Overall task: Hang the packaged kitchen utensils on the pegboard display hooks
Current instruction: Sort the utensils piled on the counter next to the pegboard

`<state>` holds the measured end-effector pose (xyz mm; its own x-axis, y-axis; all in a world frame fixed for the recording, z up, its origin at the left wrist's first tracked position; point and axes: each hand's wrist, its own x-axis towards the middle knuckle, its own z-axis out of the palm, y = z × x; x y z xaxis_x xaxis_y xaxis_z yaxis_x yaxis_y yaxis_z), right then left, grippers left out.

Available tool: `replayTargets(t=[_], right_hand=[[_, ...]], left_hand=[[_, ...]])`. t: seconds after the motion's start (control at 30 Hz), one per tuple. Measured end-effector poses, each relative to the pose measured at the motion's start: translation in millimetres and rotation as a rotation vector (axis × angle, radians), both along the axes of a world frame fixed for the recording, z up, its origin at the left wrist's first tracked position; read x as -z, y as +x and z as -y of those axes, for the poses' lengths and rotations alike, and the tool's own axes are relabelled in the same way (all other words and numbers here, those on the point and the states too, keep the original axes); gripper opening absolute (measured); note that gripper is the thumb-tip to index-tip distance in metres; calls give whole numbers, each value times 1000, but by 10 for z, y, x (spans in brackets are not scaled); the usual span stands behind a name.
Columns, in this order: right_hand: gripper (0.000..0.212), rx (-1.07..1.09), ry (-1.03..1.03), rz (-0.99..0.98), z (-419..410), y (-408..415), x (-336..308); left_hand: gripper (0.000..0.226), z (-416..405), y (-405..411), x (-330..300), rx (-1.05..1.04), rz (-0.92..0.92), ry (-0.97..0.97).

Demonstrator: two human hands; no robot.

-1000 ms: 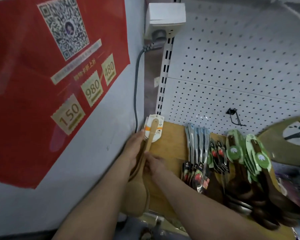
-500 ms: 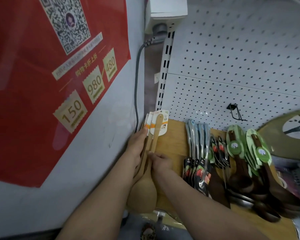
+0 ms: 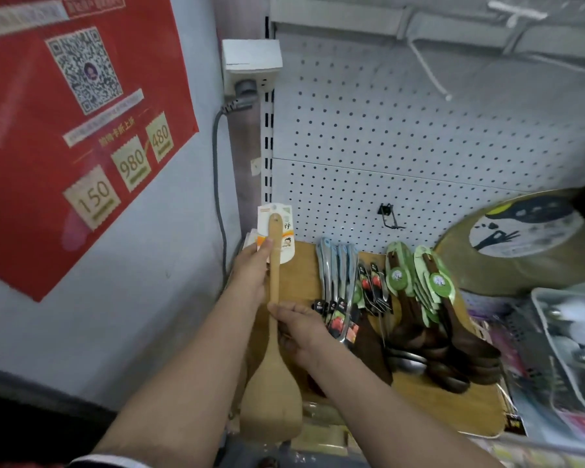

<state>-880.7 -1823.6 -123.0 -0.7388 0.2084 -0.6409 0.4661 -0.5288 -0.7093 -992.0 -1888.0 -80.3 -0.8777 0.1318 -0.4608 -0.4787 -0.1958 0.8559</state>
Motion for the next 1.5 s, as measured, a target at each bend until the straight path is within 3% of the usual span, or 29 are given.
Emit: replayTargets(t=[0.37, 0.6, 0.73, 0.83, 1.2, 1.37, 1.5], right_hand=[[11, 30, 65, -155, -1084, 1572, -450], [7, 210, 166, -218, -2130, 2948, -538], [21, 350, 188, -199, -2675, 3714, -556], [11, 465, 189, -189, -2996, 4195, -577], [5, 747, 171, -187, -4293, 5539, -575], [7, 771, 237, -183, -5218, 5984, -533], [10, 807, 263, -206, -6139, 6292, -596]], left_hand=[[16, -1177, 1438, -493, 58, -126, 43], [16, -2456, 2786, -633, 242, -171, 124], [19, -3142, 3492, -625, 346, -154, 161], [17, -3593, 3944, -655, 430, -155, 149], [15, -5278, 5255, -687, 761, -146, 216], [7, -6231, 5748, -699, 815, -107, 297], [13, -7124, 6074, -721, 821, -69, 330]])
